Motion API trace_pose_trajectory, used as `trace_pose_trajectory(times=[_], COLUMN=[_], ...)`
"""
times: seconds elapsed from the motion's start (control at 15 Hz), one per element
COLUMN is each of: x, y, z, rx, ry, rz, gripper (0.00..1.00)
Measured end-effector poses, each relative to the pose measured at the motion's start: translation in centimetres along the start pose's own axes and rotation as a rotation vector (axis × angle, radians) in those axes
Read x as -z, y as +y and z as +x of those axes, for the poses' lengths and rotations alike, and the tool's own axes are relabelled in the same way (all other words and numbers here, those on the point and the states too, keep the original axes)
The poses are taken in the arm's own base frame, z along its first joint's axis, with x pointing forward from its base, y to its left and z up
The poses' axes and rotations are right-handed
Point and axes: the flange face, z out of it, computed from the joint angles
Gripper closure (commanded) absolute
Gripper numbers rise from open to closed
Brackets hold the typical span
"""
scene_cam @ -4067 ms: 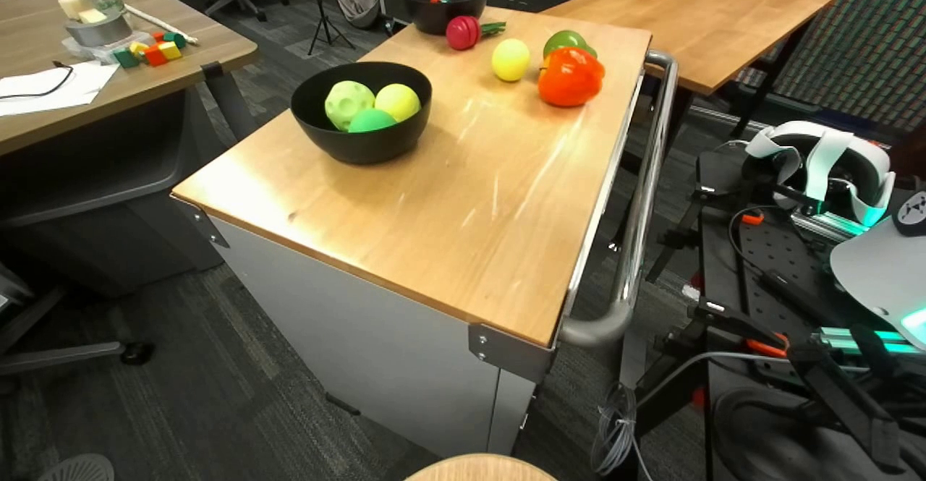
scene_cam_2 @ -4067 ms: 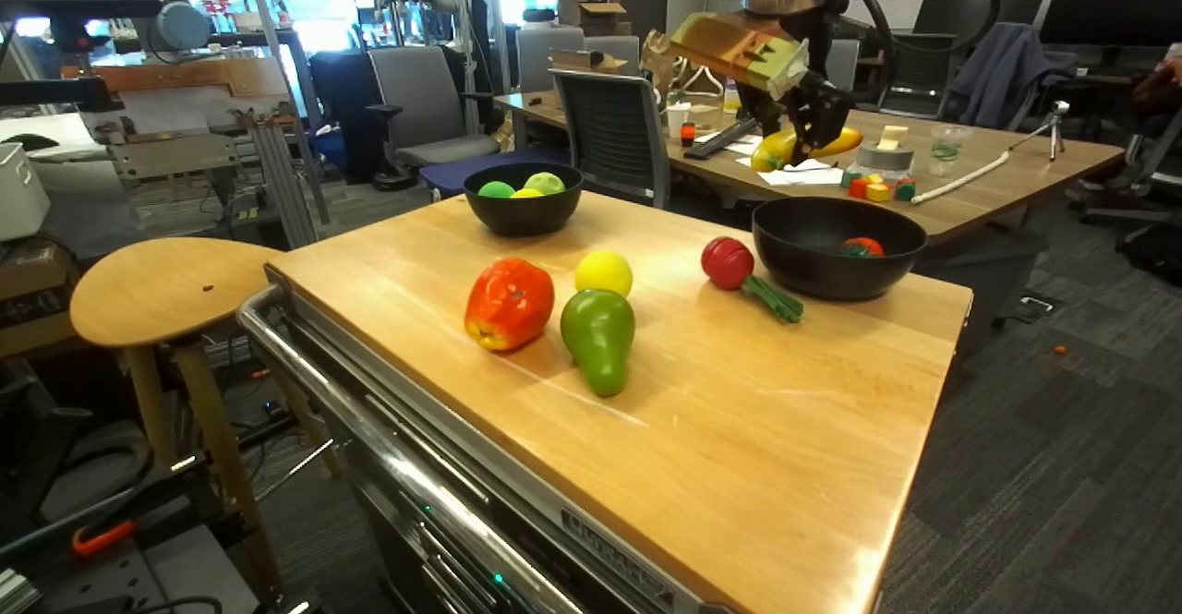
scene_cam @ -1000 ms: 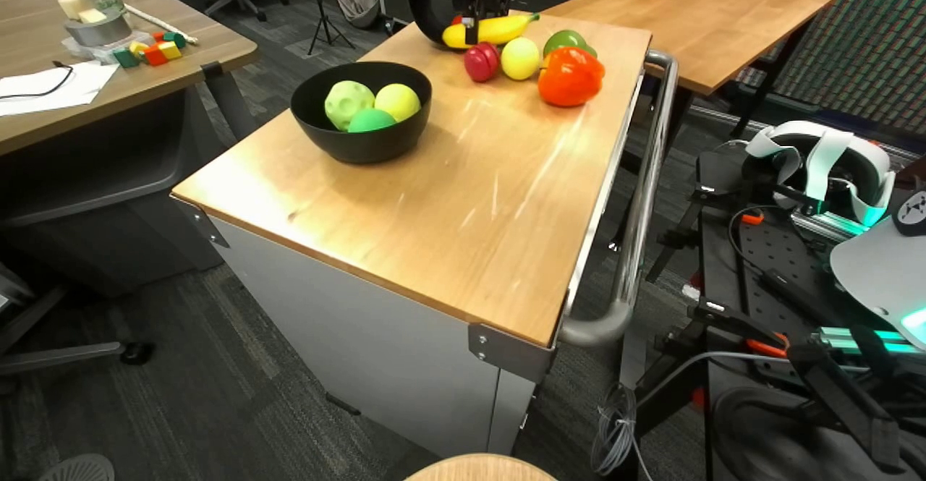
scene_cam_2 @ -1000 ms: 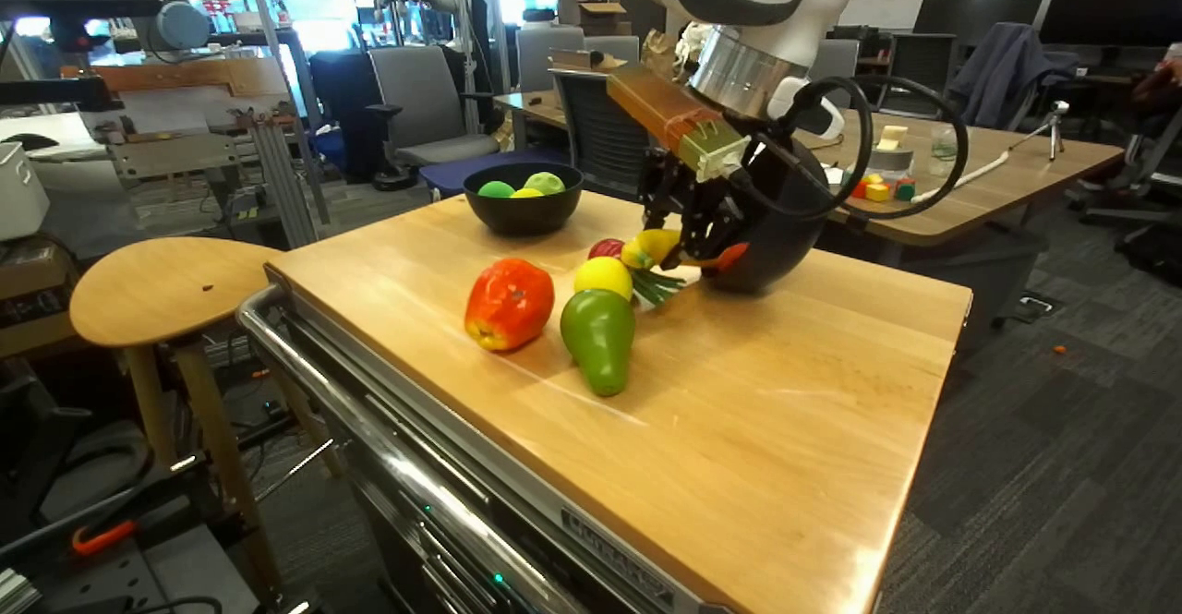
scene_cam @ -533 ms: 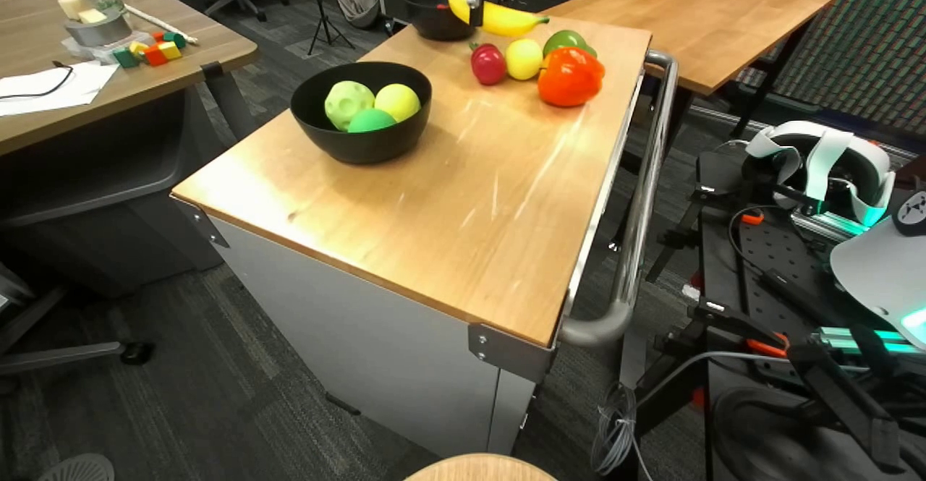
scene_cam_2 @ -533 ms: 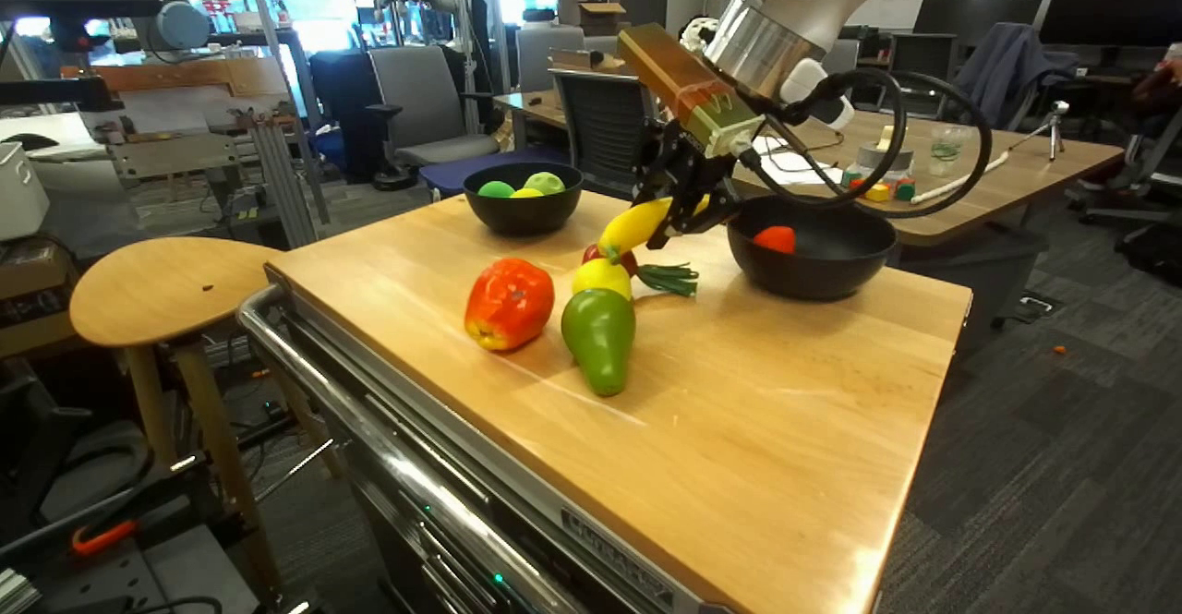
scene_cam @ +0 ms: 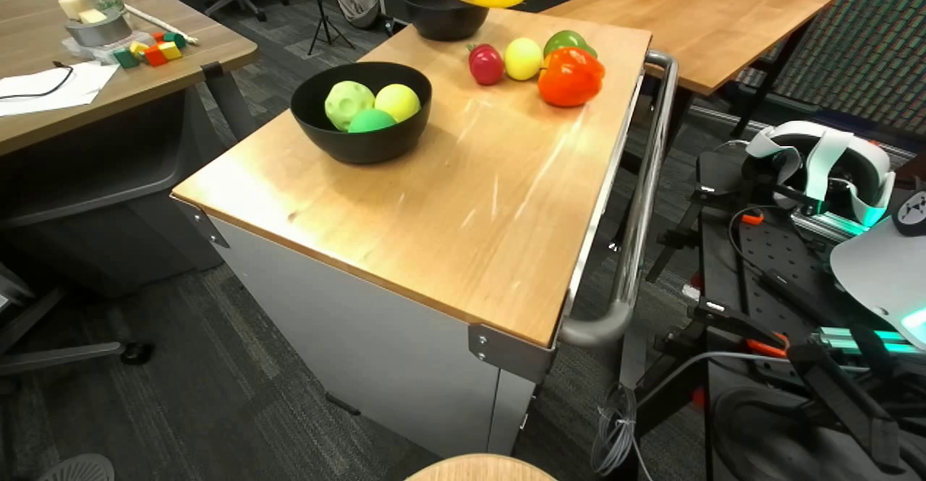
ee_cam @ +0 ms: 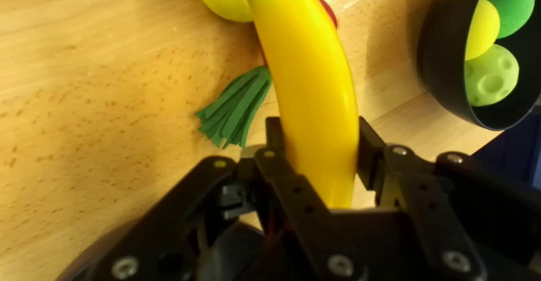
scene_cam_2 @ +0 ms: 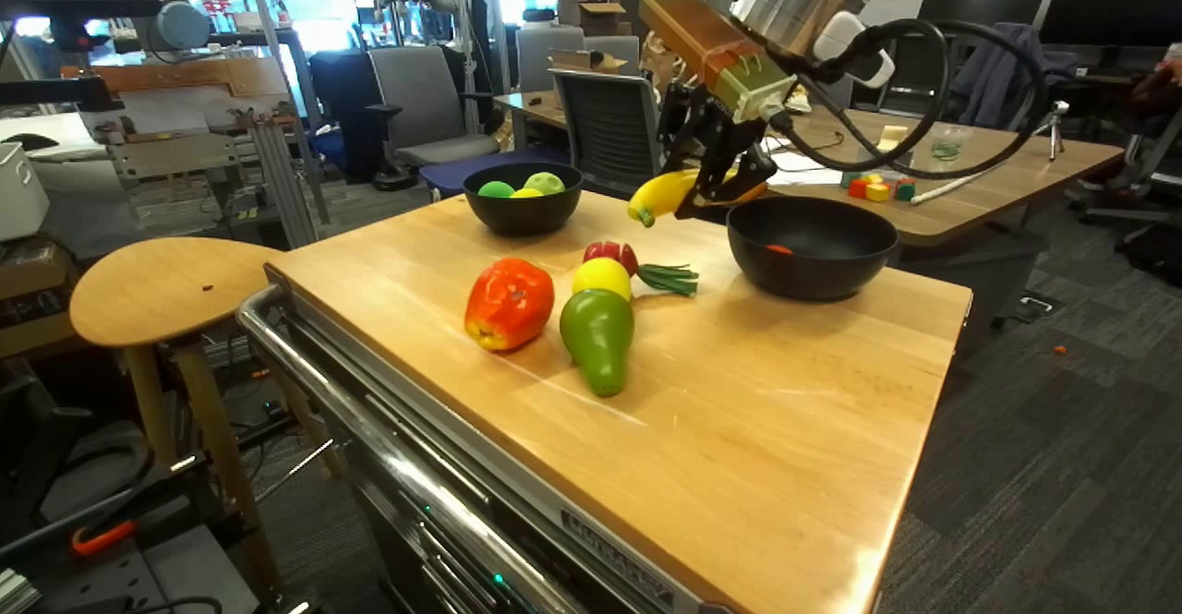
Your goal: Put the fruits and vegetables in the left bowl then put the remaining fruits and vegetables in the right bowl
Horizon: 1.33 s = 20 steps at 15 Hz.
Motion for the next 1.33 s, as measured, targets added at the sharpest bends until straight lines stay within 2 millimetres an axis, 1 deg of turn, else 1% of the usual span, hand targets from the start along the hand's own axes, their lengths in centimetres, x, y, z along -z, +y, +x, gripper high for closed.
trace_pose_trajectory(times=[0.27, 0.33, 0.47, 0.67, 0.93, 1.13, 1.2, 1.27, 1.33], x=[3.6, 4.2, 5.0, 4.5, 3.0, 3.0, 3.2, 3.5, 3.8], y=[0.5, 0.7, 1.1, 1.9, 3.4, 4.2, 4.4, 4.4, 4.3], z=[-0.1, -0.2, -0.1, 0.4, 2.1, 3.3, 3.6, 3.8, 4.0], rx=[-0.016, -0.02, -0.032, -0.069, -0.141, -0.182, -0.192, -0.201, -0.207], ry=[0.107, 0.126, 0.147, 0.146, 0.145, 0.157, 0.157, 0.155, 0.149], rz=[0.011, 0.01, 0.011, 0.025, 0.071, 0.094, 0.097, 0.1, 0.103], gripper=[0.83, 0.83, 0.83, 0.83, 0.83, 0.83, 0.33, 0.32, 0.27])
